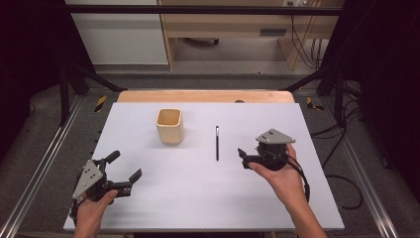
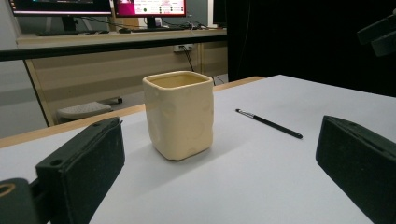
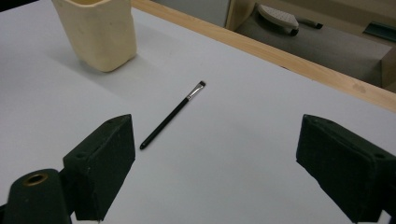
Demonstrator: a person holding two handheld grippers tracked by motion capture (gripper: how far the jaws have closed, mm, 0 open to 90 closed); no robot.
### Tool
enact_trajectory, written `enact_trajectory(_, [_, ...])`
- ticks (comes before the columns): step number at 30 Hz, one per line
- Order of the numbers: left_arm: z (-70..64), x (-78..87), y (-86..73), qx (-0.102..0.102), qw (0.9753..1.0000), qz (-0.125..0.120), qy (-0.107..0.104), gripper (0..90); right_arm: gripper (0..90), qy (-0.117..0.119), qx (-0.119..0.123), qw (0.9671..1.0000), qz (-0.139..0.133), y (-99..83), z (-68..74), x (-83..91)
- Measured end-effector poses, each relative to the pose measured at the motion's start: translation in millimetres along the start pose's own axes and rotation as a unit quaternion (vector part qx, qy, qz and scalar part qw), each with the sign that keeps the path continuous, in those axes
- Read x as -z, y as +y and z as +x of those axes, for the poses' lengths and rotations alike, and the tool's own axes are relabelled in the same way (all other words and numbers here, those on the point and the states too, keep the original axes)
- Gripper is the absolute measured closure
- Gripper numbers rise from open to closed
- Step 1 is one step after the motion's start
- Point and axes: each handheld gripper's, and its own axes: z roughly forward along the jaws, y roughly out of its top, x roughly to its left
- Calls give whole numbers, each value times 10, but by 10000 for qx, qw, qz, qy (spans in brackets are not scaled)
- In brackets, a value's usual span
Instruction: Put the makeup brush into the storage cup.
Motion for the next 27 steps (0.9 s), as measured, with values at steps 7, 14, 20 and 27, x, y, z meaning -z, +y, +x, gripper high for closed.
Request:
enact_trajectory(7, [-6, -9, 7, -28, 10000, 3, 14, 6, 86, 82, 72, 9999, 73, 178, 104, -184])
enact_trajectory(14, [-5, -9, 11, -20, 10000, -3, 12, 6, 88, 171, 32, 9997, 185, 278, 184, -319])
enact_trajectory(20, [-4, -8, 13, -24, 10000, -9, 13, 6, 107, 228, -174, 9987, 419, 302, 197, -517])
enact_trajectory(27, [0, -10, 13, -26, 10000, -5, 12, 6, 106, 189, -191, 9980, 570, 289, 218, -666])
